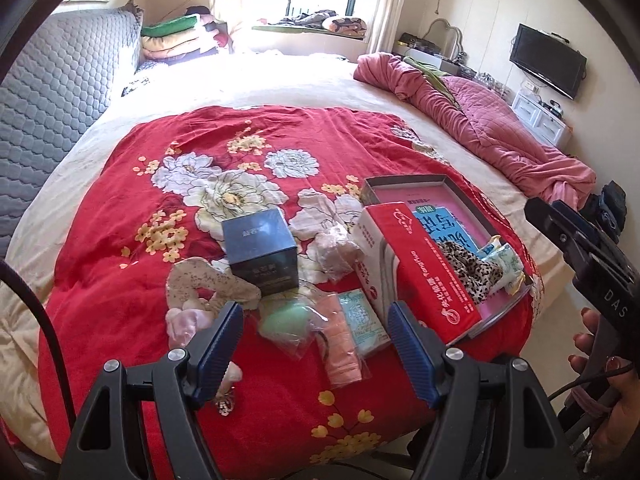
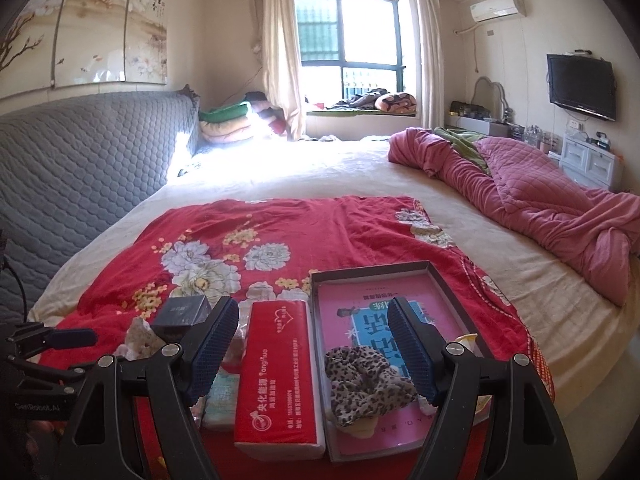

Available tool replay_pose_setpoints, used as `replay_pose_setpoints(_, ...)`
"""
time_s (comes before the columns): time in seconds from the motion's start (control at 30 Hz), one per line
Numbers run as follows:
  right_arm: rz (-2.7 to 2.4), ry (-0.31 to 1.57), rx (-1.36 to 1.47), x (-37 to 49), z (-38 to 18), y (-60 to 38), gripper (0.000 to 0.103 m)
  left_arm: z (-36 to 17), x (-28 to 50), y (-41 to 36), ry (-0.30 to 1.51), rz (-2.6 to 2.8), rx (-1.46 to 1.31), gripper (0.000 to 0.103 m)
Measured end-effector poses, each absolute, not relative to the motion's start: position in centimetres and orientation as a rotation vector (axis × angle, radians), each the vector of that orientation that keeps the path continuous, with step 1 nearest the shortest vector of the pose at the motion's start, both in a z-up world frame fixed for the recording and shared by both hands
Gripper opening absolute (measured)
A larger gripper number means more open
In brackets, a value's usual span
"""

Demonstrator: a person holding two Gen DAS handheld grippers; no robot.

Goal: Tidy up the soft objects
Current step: 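Move both open tools back over the pile of items on the quilt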

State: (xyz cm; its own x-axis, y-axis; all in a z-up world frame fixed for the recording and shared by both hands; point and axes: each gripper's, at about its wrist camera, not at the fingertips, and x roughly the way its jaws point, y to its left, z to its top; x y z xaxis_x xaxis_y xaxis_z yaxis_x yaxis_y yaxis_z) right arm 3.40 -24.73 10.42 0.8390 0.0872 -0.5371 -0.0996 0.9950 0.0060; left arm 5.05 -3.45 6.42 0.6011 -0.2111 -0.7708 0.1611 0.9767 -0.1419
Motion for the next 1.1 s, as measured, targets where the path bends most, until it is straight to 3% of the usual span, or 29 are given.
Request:
replay_pose_setpoints(0.57, 0.226, 0.614, -0.103, 3.3, 9.1, -19.2, 0.078, 4.5, 4.4, 5.8, 0.932, -0.057, -0.159, 0.074)
replay_pose_setpoints(1.1, 0.331, 0.732, -0.247, 3.0, 3.8, -13.5, 0.078, -0.2, 4.7, 8.0, 1.043, -0.021, -0.187, 0.074)
